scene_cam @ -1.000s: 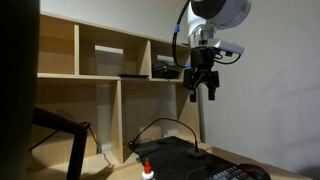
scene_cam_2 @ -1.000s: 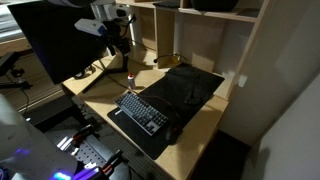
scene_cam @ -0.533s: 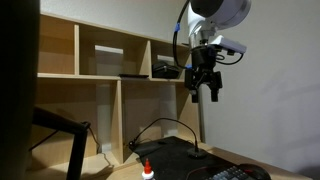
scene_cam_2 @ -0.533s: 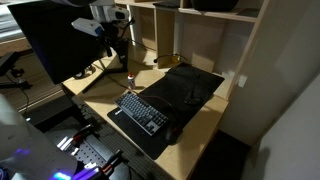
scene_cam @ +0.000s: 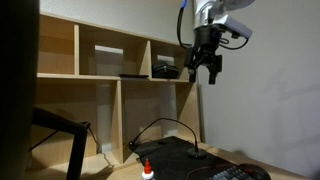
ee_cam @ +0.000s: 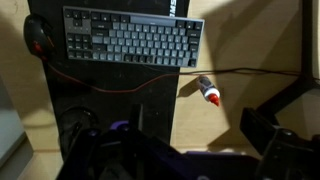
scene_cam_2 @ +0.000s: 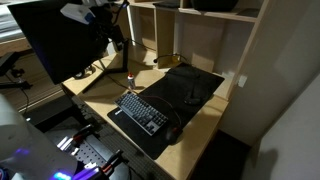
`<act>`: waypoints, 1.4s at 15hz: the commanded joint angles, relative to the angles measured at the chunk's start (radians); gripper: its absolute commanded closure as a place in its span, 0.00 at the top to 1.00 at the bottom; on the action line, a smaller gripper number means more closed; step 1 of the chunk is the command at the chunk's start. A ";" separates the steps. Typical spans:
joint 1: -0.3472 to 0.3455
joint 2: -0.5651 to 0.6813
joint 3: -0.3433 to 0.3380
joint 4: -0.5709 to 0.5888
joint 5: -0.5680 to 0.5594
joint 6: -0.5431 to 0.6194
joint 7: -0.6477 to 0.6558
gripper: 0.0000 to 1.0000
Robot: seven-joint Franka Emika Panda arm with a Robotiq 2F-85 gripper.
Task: Move the white bottle to the middle shelf
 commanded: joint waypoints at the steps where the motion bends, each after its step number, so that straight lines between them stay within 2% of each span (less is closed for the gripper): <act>1: -0.009 -0.258 -0.011 -0.047 -0.013 -0.005 -0.011 1.00; 2: -0.009 -0.327 -0.019 -0.049 -0.005 -0.006 -0.013 1.00; 3: -0.005 -0.200 -0.005 -0.003 -0.002 -0.006 -0.002 1.00; 5: -0.007 -0.309 -0.012 -0.013 0.000 -0.020 -0.004 1.00; 6: -0.023 -0.265 0.005 -0.025 -0.021 -0.018 0.010 1.00; 7: -0.017 -0.195 0.014 -0.053 -0.006 0.006 0.025 1.00; 10: 0.011 -0.088 0.034 -0.094 0.040 0.025 0.061 1.00; 14: 0.035 0.149 0.095 -0.115 0.082 0.265 0.144 1.00; 16: 0.046 0.296 0.120 -0.080 0.100 0.378 0.209 1.00; 17: 0.043 0.162 0.099 -0.125 0.070 0.304 0.174 1.00; 19: 0.049 0.223 0.104 -0.119 0.069 0.334 0.184 1.00; 21: 0.047 0.201 0.100 -0.117 0.070 0.329 0.184 1.00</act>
